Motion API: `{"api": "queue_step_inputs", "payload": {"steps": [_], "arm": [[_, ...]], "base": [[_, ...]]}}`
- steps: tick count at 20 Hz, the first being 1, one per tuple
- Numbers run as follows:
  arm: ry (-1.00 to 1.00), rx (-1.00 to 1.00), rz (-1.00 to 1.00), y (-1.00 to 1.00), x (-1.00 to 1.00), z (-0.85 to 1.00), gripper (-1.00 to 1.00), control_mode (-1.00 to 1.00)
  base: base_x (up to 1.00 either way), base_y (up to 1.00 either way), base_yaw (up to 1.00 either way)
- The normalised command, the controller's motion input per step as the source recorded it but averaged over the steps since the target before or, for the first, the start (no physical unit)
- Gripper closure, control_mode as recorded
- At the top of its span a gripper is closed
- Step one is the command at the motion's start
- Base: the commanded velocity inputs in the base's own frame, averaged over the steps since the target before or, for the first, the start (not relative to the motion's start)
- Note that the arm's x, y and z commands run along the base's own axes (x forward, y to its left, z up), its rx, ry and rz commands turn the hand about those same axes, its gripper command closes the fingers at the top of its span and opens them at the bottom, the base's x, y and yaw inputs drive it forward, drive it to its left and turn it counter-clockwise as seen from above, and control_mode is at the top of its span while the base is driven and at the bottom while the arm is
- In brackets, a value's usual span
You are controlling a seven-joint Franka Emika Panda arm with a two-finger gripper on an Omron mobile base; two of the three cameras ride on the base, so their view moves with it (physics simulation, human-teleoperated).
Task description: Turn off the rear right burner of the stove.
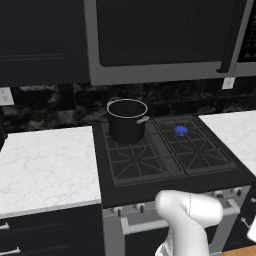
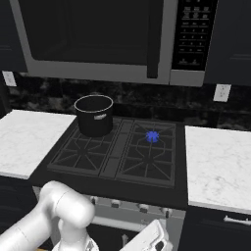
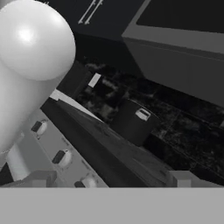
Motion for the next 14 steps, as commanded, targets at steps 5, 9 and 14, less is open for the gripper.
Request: {"api": "queue_step_inputs", "payload": {"steps": [5,9,14], "arm": [[-0.02,0.0,0.01,-0.01,0.37,-0.14,-1.0,-1.0],[-0.03,0.0,-0.03,0.0,0.5,-0.2,-1.0,-1.0],[-0.04,0.0,-0.07,0.0,0.56,-0.12,-1.0,-1.0]], "base": [[0.0,0.0,0.0],[0.0,0.0,0.0],[0.0,0.0,0.0]]}}
